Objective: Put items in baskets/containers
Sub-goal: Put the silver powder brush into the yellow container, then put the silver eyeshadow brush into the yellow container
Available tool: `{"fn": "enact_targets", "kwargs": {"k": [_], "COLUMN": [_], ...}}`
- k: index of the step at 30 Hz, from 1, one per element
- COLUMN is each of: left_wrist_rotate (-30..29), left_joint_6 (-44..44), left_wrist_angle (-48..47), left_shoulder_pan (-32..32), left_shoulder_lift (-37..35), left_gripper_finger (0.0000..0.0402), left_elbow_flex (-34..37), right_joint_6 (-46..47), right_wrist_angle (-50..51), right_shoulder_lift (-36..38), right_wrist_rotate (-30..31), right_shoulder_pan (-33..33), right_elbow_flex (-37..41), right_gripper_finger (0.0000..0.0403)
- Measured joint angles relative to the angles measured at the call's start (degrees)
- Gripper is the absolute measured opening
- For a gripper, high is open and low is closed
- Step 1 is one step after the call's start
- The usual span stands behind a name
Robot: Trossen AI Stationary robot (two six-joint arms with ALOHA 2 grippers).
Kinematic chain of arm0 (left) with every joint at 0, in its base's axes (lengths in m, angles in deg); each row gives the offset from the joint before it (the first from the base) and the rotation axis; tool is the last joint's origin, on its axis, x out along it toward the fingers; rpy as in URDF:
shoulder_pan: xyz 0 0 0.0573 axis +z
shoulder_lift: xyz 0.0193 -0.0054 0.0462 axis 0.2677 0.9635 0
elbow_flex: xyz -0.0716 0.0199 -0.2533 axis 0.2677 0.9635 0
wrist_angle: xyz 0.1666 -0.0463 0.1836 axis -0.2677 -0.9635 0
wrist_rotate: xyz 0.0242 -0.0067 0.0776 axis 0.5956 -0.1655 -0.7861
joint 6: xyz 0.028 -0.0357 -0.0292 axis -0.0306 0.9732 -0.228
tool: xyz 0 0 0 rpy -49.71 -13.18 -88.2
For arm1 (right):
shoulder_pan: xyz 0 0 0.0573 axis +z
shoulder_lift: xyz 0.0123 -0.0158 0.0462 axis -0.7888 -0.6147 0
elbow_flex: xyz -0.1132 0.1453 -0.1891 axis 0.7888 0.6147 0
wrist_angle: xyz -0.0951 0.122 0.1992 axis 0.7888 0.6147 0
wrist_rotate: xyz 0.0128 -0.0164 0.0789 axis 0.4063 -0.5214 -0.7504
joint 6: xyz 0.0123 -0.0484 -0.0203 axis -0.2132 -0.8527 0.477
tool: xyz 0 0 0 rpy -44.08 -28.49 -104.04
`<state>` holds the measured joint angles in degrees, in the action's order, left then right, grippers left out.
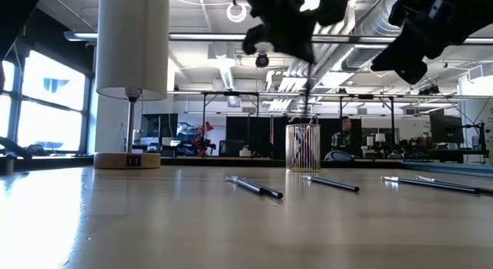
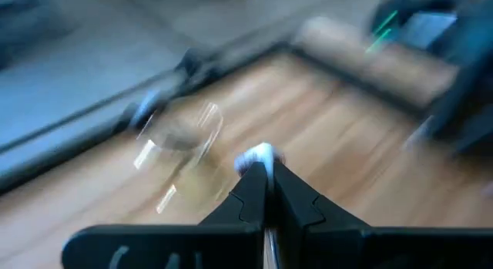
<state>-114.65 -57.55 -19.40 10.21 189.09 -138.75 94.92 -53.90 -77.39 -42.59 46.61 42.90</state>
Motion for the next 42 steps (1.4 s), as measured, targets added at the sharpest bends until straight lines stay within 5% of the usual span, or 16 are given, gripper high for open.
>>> {"fn": "enact_targets", "kwargs": {"k": [6,11,28,42], "left_wrist_rotate": [18.5,23.5,29.0,28.6], "left_joint_6": [-20.5,-28.0,-31.1,-27.6], "left_wrist_angle": [49.5,67.5,65.9,60.1], "left_shoulder_pan": [6.8,11.2,21.7,20.7], "left_shoulder_lift": [-4.3,-4.1,-2.1,1.2], "left_gripper_finger": [0.0002,0.0002,0.0005,0.0128], "left_elbow_flex": [20.4,28.3,28.6,28.6], "right_joint_6": [0.1,3.0,11.8,12.6], "right_wrist_angle": [-7.1,-10.6,-11.0,-11.0], "right_shoulder_lift": [-0.5,-1.0,-2.6,-2.6], "right_wrist_rotate": [7.8,10.8,14.9,14.6], "right_shoulder_pan": [-0.1,-0.1,-0.1,-0.1], "right_elbow_flex": [0.0,0.0,0.0,0.0], "right_gripper_finger": [0.0057,0.0057,0.0057,0.0057]}}
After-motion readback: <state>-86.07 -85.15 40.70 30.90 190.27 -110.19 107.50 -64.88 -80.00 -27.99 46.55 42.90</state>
